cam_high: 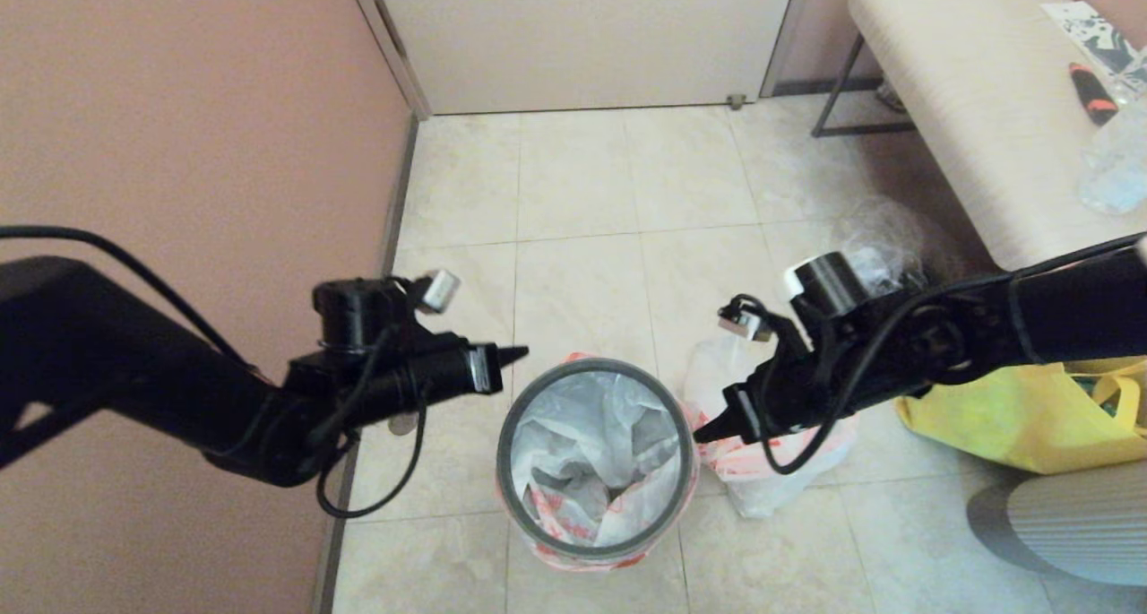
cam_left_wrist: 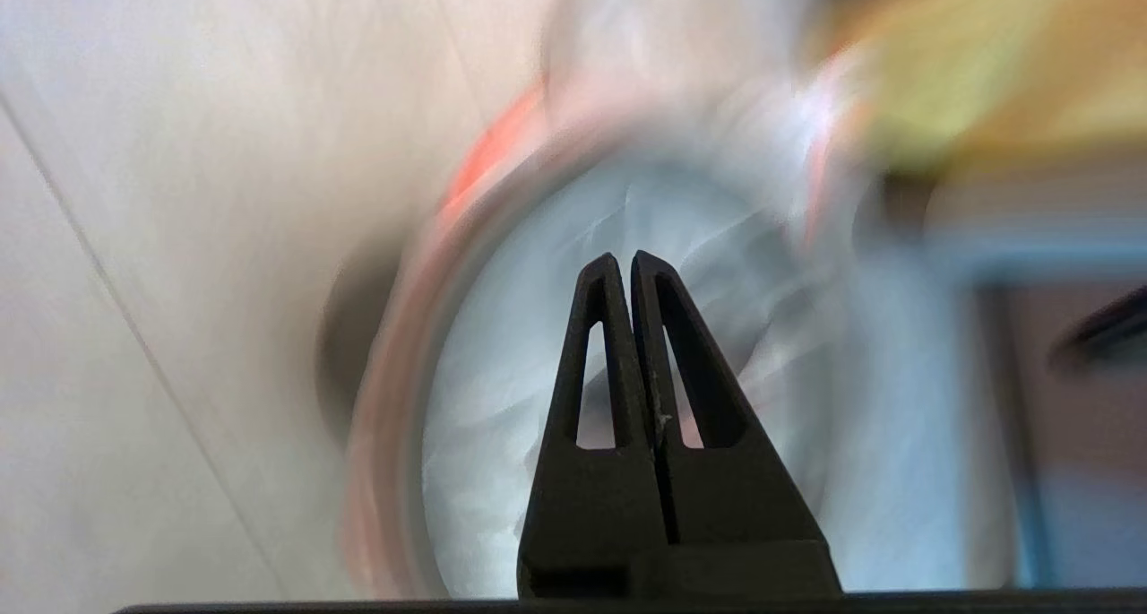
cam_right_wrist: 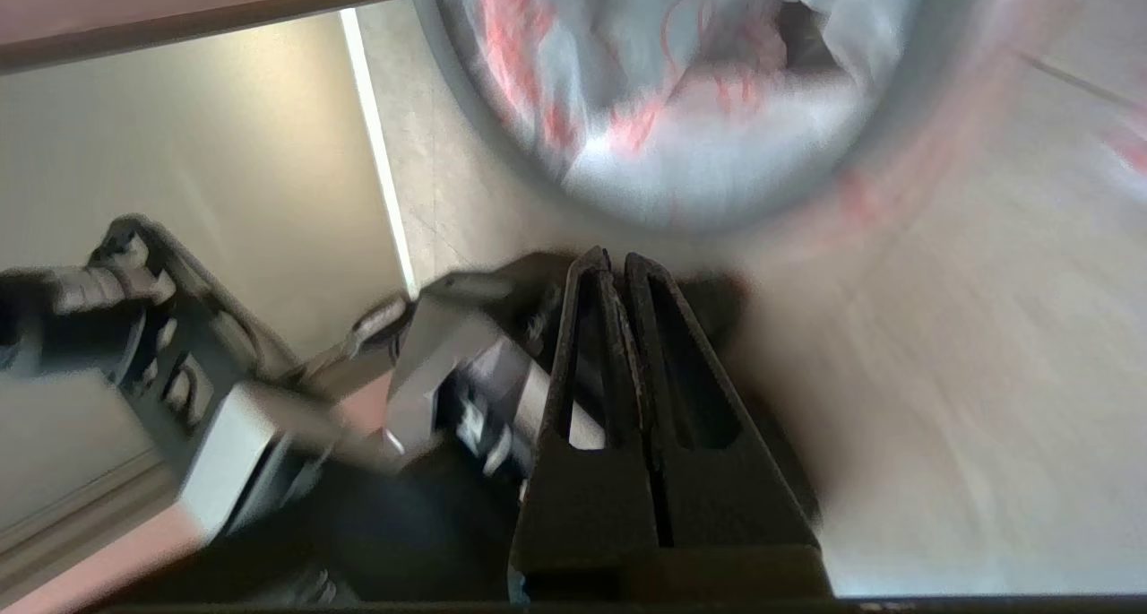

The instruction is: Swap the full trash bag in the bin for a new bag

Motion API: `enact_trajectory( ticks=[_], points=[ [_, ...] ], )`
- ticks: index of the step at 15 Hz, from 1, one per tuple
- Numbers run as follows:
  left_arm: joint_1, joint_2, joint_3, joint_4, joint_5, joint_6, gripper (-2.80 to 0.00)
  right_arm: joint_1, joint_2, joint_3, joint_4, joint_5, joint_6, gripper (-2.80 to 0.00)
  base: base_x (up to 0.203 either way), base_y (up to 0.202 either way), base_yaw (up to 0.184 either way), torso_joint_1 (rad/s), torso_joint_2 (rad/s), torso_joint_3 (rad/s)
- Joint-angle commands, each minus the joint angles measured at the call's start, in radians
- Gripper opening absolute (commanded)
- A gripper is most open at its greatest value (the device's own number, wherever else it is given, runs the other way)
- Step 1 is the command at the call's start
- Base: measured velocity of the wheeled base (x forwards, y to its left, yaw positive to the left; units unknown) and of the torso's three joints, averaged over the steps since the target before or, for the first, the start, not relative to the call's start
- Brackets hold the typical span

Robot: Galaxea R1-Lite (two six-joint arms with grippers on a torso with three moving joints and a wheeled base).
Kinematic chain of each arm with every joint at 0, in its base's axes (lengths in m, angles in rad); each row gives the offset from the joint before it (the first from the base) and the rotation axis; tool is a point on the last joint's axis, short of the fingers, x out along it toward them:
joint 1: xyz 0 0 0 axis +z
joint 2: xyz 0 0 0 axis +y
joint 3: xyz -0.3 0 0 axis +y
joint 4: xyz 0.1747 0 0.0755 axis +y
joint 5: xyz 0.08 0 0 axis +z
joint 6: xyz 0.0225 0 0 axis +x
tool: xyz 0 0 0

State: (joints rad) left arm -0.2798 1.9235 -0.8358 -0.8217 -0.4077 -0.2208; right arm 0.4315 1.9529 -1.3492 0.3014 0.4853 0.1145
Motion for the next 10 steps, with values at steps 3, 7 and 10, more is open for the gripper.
enact_trajectory(
  ticks=[3, 7, 10],
  points=[
    [-0.074, -0.618, 0.019, 0.189, 0.096, -0.029, -2.8, 0.007, -0.533, 0.088, 0.271, -0.193, -0.002, -2.8, 0.0, 0.0, 0.0, 0.0, 0.0, 0.0],
    [-0.041, -1.117, 0.041, 0.6, 0.208, 0.013, -2.8, -0.014, -0.979, 0.274, 0.463, -0.396, -0.004, -2.8, 0.0, 0.0, 0.0, 0.0, 0.0, 0.0],
    [0.185, -1.401, 0.053, 0.877, 0.214, -0.005, -2.8, -0.09, -1.294, 0.431, 0.579, -0.465, -0.003, -2.8, 0.0, 0.0, 0.0, 0.0, 0.0, 0.0]
  ],
)
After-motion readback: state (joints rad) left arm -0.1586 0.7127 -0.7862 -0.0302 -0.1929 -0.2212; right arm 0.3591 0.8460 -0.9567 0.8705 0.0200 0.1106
